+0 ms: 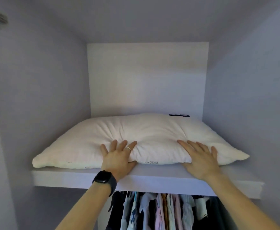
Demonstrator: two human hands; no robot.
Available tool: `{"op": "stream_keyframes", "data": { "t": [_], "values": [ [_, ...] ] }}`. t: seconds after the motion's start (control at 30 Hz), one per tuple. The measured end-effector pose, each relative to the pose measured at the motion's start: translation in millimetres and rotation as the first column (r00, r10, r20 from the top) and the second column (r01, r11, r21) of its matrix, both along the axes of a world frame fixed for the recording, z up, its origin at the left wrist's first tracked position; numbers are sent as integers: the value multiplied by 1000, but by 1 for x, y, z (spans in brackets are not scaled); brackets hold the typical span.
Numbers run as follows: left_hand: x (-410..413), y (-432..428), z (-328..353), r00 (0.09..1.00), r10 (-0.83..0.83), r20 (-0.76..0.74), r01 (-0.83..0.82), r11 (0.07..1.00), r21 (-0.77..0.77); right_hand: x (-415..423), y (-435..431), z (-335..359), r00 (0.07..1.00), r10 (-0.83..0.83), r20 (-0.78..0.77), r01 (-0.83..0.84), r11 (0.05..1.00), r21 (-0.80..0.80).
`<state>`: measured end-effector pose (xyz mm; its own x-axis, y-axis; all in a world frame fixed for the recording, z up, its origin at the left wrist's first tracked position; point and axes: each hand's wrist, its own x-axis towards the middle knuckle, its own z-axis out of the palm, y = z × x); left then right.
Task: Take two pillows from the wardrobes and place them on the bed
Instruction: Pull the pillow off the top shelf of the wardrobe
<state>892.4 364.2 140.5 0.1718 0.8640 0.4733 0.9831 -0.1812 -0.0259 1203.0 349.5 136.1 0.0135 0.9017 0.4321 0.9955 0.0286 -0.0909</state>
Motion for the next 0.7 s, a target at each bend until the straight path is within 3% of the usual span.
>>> {"op": "stream_keyframes", "data": {
  "t": [0.3, 0.53, 0.63, 0.7],
  "values": [
    [10, -11, 1, 998, 30, 59, -31, 999, 11, -16, -12, 6, 986, -105, 131, 93, 991, 99],
    [-20, -39, -5, 991, -73, 112, 72, 997, 19, -52, -89, 3, 947, -188, 259, 146, 974, 173],
    [-39, -55, -8, 975, -130, 182, 135, 991, -17, -77, -127, -3, 958, -189, 215, 131, 957, 257],
    [-51, -67, -10, 959, -160, 233, 181, 981, -72, -97, -151, -7, 959, -204, 197, 168, 968, 184]
  ]
}}
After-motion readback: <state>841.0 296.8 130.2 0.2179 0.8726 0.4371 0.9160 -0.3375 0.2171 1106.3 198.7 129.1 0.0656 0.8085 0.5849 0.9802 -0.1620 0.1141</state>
